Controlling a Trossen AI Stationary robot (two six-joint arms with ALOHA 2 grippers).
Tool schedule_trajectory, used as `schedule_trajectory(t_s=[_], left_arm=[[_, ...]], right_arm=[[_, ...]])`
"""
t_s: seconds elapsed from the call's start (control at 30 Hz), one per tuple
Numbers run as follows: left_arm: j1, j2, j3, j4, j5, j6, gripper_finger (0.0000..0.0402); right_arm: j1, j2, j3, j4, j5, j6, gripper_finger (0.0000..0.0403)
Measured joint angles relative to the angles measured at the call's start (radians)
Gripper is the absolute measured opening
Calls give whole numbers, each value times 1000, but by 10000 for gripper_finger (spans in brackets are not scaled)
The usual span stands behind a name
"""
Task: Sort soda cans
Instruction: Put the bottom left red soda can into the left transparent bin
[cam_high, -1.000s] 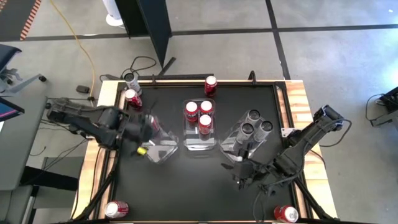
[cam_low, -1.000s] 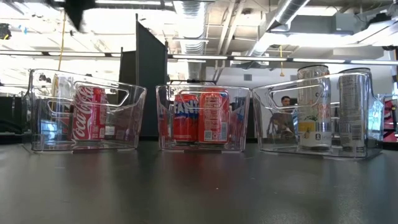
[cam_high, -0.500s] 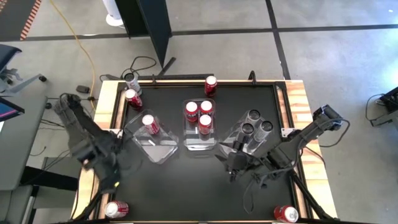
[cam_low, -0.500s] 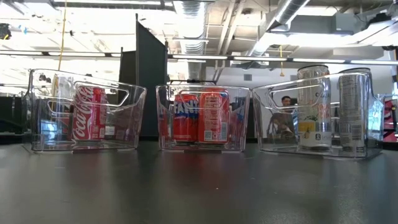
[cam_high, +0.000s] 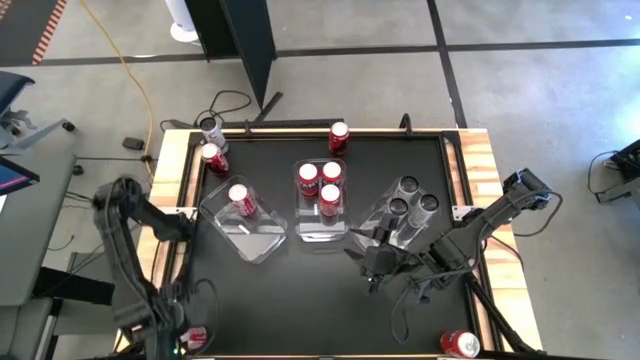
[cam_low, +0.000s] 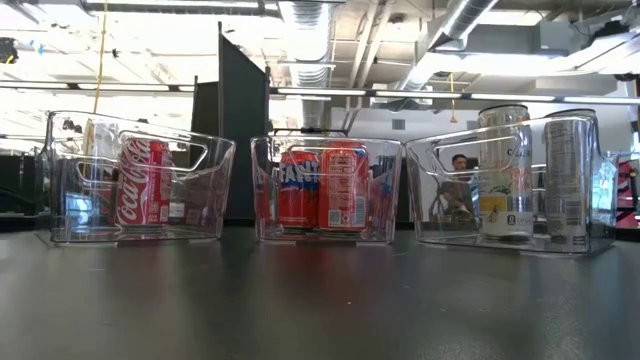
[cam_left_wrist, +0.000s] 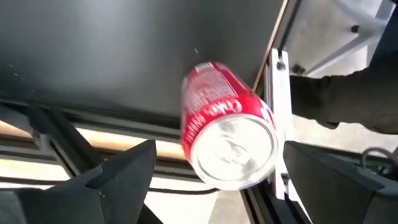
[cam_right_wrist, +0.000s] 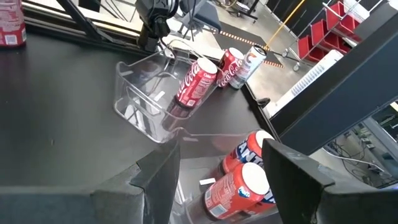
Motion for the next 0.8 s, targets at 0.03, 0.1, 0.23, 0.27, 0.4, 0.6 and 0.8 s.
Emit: schedule_trajectory(t_s=[0.03, 0.1, 0.23, 0.27, 0.4, 0.6, 0.8], left_arm=[[-8, 8, 10, 1, 3, -7, 345], [-21, 18, 23, 8, -5, -28, 345], [-46, 22, 27, 16, -20, -84, 345], [-53, 21, 28, 14, -24, -93, 345], [-71, 26, 28, 6, -54, -119, 345], [-78, 51, 27, -33, -77, -136, 345], [-83, 52, 27, -19, -111, -143, 345]], right_arm=[[0, 0, 0, 2, 0, 0, 244], [0, 0, 0, 10, 0, 1, 244], [5, 0, 0, 28, 0, 1, 244], [5, 0, 0, 29, 0, 1, 244], [5, 0, 0, 43, 0, 0, 244], [5, 0, 0, 43, 0, 0, 244], [5, 0, 0, 43, 0, 1, 244]])
